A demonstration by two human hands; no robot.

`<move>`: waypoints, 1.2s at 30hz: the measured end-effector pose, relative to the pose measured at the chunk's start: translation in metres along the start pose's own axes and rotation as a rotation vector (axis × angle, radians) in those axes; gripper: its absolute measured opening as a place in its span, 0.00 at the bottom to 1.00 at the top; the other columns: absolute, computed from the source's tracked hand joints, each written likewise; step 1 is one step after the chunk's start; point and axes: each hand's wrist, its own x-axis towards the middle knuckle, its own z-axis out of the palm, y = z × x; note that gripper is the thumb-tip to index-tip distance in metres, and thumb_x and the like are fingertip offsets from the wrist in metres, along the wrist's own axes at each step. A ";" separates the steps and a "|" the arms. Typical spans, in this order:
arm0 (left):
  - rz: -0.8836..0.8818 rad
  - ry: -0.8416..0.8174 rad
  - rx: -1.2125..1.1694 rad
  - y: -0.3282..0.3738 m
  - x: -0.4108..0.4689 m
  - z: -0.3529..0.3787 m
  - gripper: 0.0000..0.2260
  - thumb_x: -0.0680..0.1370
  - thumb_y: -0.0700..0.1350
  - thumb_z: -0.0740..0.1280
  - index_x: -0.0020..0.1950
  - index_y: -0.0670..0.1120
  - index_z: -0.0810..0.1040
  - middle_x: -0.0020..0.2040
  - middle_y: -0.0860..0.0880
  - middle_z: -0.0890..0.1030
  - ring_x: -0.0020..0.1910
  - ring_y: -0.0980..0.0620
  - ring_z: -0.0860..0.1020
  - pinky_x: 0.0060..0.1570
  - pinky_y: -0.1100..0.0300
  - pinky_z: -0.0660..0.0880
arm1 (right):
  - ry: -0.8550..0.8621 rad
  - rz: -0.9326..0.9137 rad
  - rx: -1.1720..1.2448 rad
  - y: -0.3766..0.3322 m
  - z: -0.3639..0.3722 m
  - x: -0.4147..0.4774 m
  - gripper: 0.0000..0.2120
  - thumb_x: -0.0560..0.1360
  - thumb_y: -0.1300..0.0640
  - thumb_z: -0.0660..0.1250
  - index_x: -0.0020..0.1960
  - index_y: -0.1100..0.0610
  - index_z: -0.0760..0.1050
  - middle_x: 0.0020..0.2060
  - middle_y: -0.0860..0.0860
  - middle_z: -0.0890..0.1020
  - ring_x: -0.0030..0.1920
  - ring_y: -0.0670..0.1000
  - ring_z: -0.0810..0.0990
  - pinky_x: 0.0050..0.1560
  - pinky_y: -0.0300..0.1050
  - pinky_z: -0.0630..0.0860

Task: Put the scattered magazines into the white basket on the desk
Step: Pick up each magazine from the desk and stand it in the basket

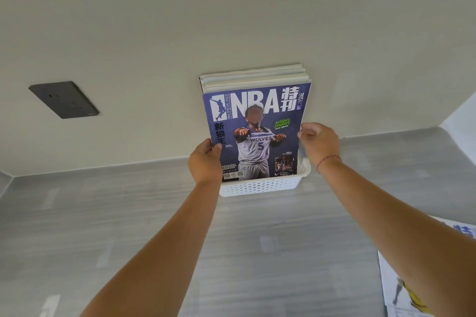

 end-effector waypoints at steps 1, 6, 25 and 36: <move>-0.002 -0.023 0.008 0.001 -0.003 0.000 0.08 0.75 0.42 0.65 0.52 0.51 0.81 0.47 0.53 0.83 0.45 0.56 0.80 0.39 0.67 0.72 | -0.010 0.013 0.002 0.002 -0.003 -0.003 0.13 0.74 0.58 0.67 0.58 0.59 0.78 0.54 0.56 0.83 0.53 0.53 0.81 0.58 0.45 0.75; 0.011 0.047 0.286 -0.006 -0.033 -0.004 0.32 0.72 0.48 0.72 0.72 0.43 0.63 0.71 0.43 0.68 0.70 0.43 0.65 0.68 0.47 0.64 | -0.024 0.056 -0.035 0.024 -0.024 -0.033 0.19 0.72 0.57 0.68 0.62 0.58 0.74 0.60 0.54 0.78 0.60 0.53 0.76 0.57 0.42 0.70; -0.203 -0.963 0.313 -0.027 -0.280 0.141 0.24 0.74 0.47 0.69 0.67 0.46 0.66 0.68 0.46 0.71 0.61 0.49 0.73 0.52 0.57 0.71 | 0.257 0.603 -0.284 0.195 -0.244 -0.234 0.30 0.71 0.52 0.71 0.68 0.59 0.66 0.67 0.58 0.70 0.66 0.59 0.69 0.68 0.58 0.67; -0.782 -0.852 -0.110 -0.011 -0.288 0.184 0.10 0.74 0.38 0.69 0.54 0.38 0.77 0.42 0.43 0.82 0.37 0.48 0.80 0.33 0.59 0.74 | 0.210 0.636 0.051 0.215 -0.273 -0.247 0.28 0.73 0.57 0.68 0.70 0.58 0.64 0.64 0.58 0.73 0.60 0.59 0.76 0.62 0.58 0.74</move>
